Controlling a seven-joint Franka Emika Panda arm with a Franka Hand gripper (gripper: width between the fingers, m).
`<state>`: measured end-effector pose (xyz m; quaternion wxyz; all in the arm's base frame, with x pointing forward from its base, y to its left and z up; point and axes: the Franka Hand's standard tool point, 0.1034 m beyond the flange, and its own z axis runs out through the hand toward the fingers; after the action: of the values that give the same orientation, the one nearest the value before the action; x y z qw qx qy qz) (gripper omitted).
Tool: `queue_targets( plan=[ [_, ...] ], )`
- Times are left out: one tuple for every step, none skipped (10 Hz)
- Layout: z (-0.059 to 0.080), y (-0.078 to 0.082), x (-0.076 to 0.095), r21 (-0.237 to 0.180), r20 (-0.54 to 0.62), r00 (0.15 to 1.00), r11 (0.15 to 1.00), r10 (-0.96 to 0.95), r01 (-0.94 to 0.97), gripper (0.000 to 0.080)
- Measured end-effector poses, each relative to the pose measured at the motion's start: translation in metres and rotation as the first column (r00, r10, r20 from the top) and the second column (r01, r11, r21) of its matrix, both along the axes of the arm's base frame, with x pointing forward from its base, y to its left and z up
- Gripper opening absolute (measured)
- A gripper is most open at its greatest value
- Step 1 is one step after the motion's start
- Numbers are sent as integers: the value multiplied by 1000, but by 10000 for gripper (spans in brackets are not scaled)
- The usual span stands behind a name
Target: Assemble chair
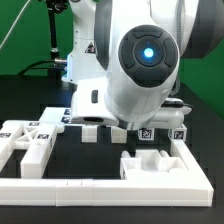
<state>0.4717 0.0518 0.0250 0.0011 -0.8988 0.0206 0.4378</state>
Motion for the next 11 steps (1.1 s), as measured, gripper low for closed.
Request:
queue_targets(
  plan=[
    [-3,0,-2,0,-7,1000,1000,0,0,649],
    [-3,0,-3,-1,-9,1000,1000,0,0,649],
    [-5,0,-4,-1,-13,1000,1000,1,-1,649],
    [-7,-1,-5,-1,-16,1000,1000,1,-1,649],
    [-7,-1,-5,-1,-16,1000,1000,1,-1,625],
    [-7,-1,-5,-1,-16,1000,1000,1,-1,479],
    [-7,-1,-5,-1,-16,1000,1000,1,-1,479],
    [-7,-1,-5,0,-17,1000,1000,1,-1,338],
    [-7,-1,-5,0,-17,1000,1000,1,-1,281],
    [-7,-1,-6,0,-17,1000,1000,1,-1,281],
    [-7,-1,-6,0,-17,1000,1000,1,-1,281]
  ],
)
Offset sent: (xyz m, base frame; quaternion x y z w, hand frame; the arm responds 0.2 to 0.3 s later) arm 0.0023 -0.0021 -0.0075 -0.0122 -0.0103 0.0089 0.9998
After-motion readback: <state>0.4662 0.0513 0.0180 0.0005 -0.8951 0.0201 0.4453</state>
